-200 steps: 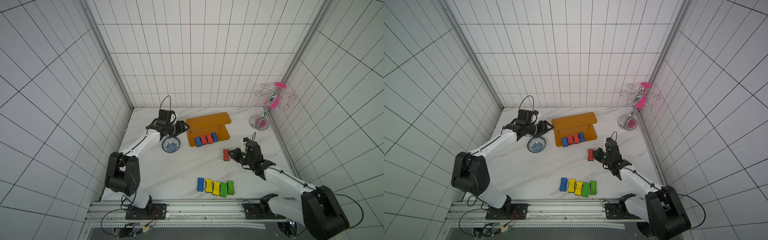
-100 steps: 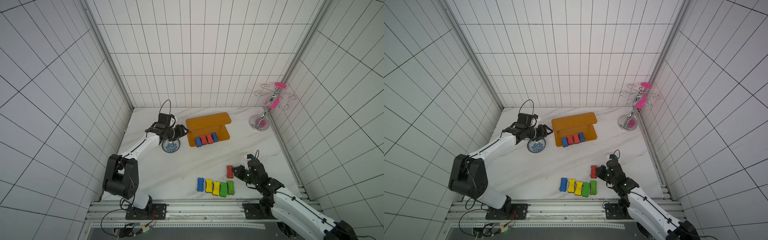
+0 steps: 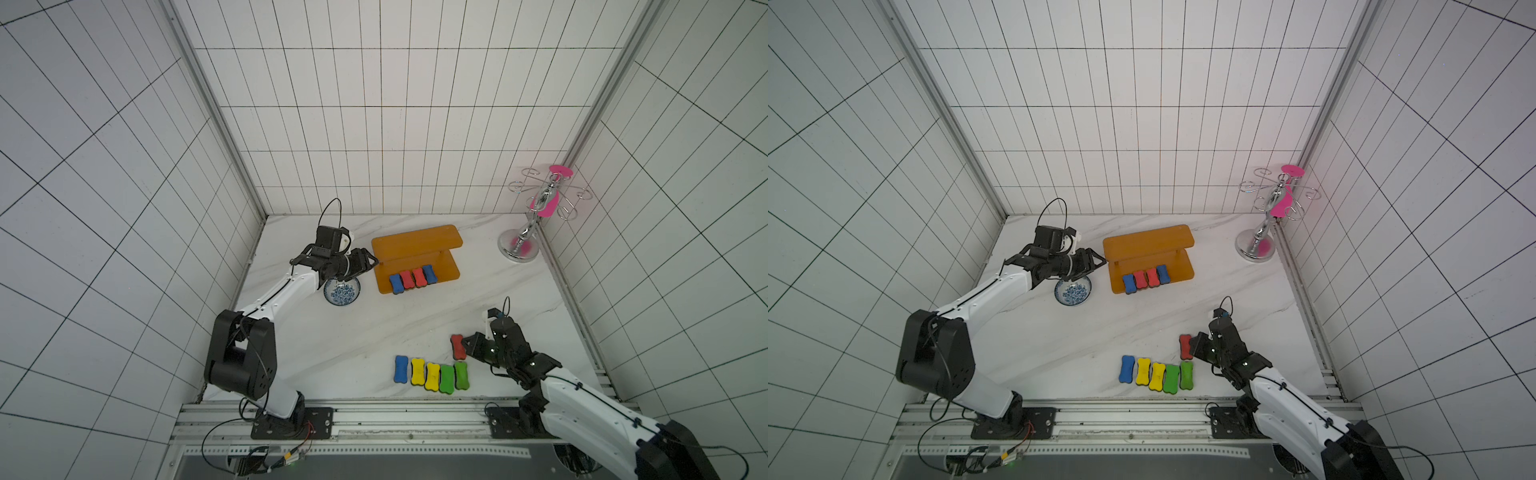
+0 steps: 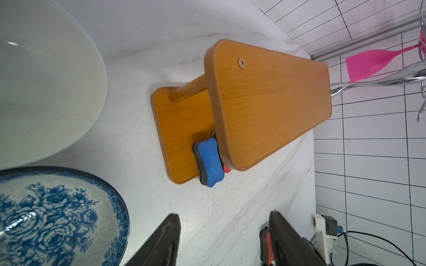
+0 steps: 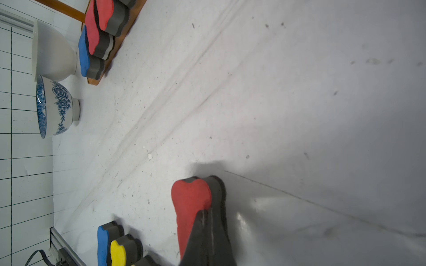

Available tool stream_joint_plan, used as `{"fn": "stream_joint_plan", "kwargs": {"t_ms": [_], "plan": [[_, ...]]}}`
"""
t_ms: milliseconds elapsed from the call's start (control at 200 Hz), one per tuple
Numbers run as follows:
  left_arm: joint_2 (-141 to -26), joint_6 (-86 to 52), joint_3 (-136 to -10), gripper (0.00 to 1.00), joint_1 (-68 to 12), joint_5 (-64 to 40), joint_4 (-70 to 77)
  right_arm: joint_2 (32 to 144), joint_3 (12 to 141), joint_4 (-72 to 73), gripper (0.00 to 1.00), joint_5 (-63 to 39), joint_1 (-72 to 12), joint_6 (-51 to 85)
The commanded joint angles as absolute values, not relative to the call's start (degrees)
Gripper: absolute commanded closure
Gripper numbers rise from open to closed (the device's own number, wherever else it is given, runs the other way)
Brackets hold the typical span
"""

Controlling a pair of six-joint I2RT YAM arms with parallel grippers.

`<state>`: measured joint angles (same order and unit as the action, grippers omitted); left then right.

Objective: Remove the whiteboard erasers from the shelf
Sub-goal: Place the whiteboard eraser at the center of the board.

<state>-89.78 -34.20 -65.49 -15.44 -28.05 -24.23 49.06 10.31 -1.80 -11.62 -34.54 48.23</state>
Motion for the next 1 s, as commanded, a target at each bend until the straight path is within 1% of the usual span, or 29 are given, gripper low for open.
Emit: {"fn": "stream_joint_plan", "kwargs": {"t_ms": [0,280,355,410,725,994], "plan": [[-88.86,-33.13,-65.44,0.35,-15.70,-27.38,-23.03,50.07,10.31,-4.28,1.00,-12.10,-35.06,47.43],[-89.58,-33.17,-65.98,0.35,-15.63,-27.16,-23.04,39.65,7.87,-10.86,1.00,-9.25,-35.06,50.45],[-90.11,-33.65,-66.01,0.35,-15.63,-27.82,-22.54,38.22,7.65,-11.65,0.96,-8.88,-35.07,49.97],[-90.51,-33.80,-66.00,0.35,-15.69,-28.04,-22.46,38.42,7.71,-11.63,0.92,-8.73,-35.02,49.62],[-90.87,-33.83,-66.14,0.35,-15.91,-27.43,-22.33,45.05,7.44,-5.80,0.90,-11.56,-35.07,49.81],[-91.23,-33.84,-66.25,0.35,-15.99,-27.16,-22.34,42.30,6.87,-7.18,0.90,-12.04,-35.07,51.06]]}}
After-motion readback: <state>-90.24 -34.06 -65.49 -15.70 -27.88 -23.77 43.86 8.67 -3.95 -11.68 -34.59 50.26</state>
